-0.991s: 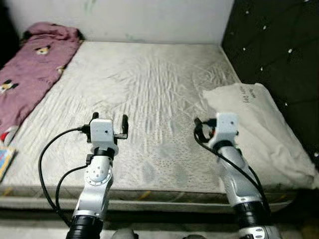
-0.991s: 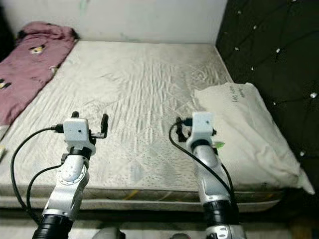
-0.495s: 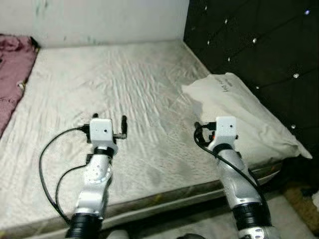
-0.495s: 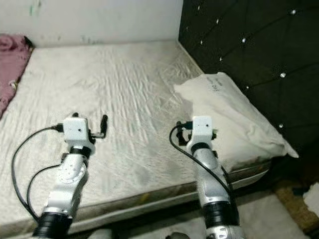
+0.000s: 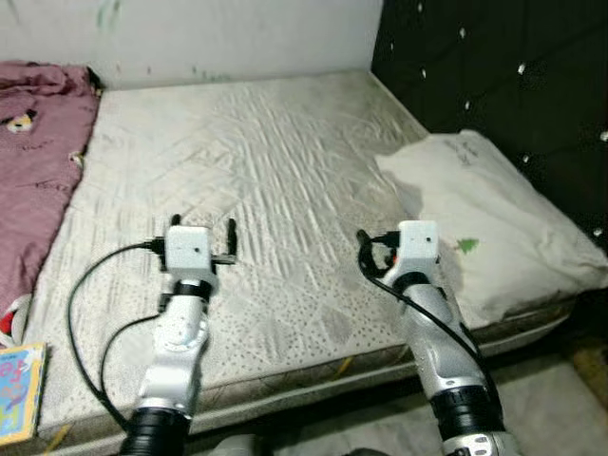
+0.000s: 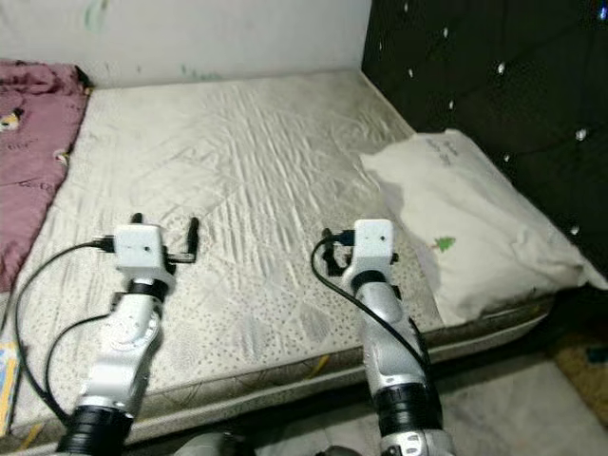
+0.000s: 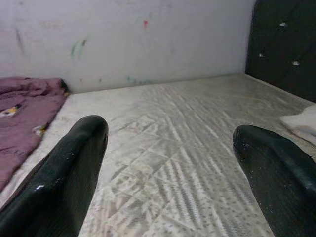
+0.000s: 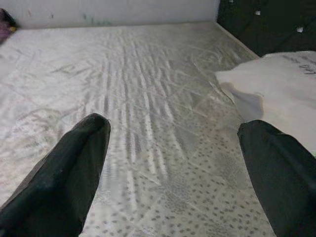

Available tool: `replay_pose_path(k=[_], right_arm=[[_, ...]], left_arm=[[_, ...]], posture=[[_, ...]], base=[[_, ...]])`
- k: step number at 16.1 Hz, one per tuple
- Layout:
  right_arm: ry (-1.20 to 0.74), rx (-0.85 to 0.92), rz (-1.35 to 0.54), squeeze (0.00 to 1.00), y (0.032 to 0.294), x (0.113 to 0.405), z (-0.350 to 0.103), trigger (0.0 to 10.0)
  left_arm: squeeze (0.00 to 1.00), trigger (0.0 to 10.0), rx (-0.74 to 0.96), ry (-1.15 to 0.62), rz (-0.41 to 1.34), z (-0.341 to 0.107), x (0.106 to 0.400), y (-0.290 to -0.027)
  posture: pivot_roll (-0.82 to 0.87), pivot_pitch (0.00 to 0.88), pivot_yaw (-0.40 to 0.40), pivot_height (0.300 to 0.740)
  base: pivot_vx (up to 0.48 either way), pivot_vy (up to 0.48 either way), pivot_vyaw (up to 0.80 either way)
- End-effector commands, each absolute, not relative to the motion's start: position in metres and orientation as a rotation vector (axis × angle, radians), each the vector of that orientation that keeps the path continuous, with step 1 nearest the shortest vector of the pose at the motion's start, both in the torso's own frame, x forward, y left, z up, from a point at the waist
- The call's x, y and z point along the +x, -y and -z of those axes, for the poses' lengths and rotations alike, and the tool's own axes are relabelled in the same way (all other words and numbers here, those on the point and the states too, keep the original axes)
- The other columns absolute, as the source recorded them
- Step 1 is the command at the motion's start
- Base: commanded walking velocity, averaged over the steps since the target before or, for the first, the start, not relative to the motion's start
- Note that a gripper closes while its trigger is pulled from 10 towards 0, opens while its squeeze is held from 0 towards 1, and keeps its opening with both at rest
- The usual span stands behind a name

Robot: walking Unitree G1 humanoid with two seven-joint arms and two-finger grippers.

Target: Clean up the room

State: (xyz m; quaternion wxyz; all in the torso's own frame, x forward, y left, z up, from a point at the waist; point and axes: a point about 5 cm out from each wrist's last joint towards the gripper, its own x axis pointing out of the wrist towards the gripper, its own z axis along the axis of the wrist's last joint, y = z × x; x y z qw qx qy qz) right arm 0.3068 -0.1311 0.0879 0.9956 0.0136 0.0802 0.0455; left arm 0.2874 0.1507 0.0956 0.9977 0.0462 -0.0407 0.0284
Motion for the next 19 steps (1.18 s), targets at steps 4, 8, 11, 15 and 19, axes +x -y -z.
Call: replay_pose_path(k=[4,8,11,15,19], right_arm=[[-0.123,-0.001,-0.121,0.0,0.1311,0.308,-0.0947,10.0],[-0.136,0.012,-0.109,0.0,0.1322,0.3085,-0.0927,10.0],[-0.14,0.013,-0.111,0.0,0.1324,0.3085,-0.092,10.0],[-0.142,0.016,-0.121,0.0,0.1304,0.3082,-0.0913,10.0],[-0.122,0.0,-0.147,0.0,0.1281,0.3099,-0.0947,10.0]], left_arm=[[0.0,10.0,0.084,0.061,-0.064,-0.0934,0.2886,-0.1509],[0.0,10.0,0.086,0.055,-0.073,-0.0927,0.2888,-0.1517],[0.0,10.0,0.095,0.058,-0.067,-0.093,0.2891,-0.1511],[0.0,10.0,0.128,0.09,-0.07,-0.0969,0.2888,-0.1494],[0.0,10.0,0.134,0.106,-0.053,-0.0983,0.2892,-0.1465]], posture=[[0.05,0.0,0.006,0.74],[0.05,0.0,0.006,0.74],[0.05,0.0,0.007,0.74],[0.05,0.0,0.007,0.74],[0.06,0.0,0.006,0.74]], base=[[0.0,0.277,0.4],[0.0,0.48,0.5],[0.0,0.48,0.0],[0.0,0.12,0.0],[0.0,0.0,0.4]])
